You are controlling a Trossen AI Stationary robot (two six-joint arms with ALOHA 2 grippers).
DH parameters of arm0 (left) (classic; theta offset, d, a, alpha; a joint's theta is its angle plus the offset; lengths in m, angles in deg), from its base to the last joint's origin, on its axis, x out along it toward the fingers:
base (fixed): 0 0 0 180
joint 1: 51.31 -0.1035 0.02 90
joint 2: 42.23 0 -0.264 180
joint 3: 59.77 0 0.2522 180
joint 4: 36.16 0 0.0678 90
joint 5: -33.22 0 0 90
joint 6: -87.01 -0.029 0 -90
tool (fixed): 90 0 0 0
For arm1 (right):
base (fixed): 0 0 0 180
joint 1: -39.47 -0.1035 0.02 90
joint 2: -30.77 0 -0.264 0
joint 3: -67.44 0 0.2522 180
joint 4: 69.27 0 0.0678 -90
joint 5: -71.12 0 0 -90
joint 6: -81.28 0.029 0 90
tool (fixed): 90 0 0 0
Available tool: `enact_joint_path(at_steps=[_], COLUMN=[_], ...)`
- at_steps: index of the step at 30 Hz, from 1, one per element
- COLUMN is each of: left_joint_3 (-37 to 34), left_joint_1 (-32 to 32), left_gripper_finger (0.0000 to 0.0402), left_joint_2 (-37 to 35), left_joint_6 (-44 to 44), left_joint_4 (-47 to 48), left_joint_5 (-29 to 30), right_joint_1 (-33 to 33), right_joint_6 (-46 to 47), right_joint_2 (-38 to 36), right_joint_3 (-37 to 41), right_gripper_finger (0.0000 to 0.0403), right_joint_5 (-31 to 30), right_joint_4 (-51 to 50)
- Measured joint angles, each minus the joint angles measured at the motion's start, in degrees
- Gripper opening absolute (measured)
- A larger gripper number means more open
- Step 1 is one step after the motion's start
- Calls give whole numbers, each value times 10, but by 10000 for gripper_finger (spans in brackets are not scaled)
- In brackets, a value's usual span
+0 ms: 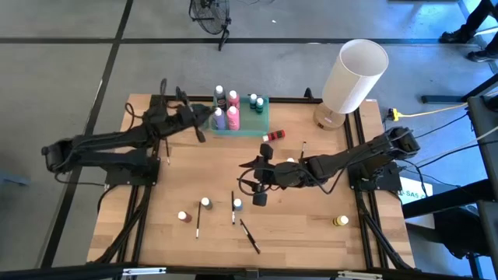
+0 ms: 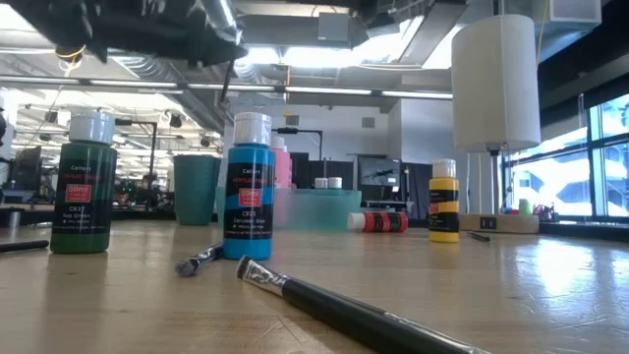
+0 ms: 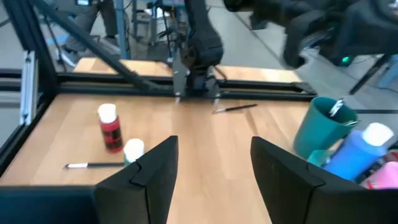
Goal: Pick & Place Paint Supplies
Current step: Put the silver paintbrush into the green cup
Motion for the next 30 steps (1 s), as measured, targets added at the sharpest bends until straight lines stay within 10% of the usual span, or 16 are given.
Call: enact_joint_path(at_steps=[8,30], left_joint_3=[-113,-184], left_joint_1=[-87,-183], left_gripper_finger=[18,18], left_joint_2=[0,82], left_joint_6=[63,86], left_joint_4=[-190,-275], left_joint_5=[-30,-11], right_joint_1=[5,18], right_joint_6=[-1,-6], right_joint_2=[32,39], right_joint_3=[0,0], right_gripper_finger=[201,199], right_joint_5=[1,5], right_joint_4=[5,34])
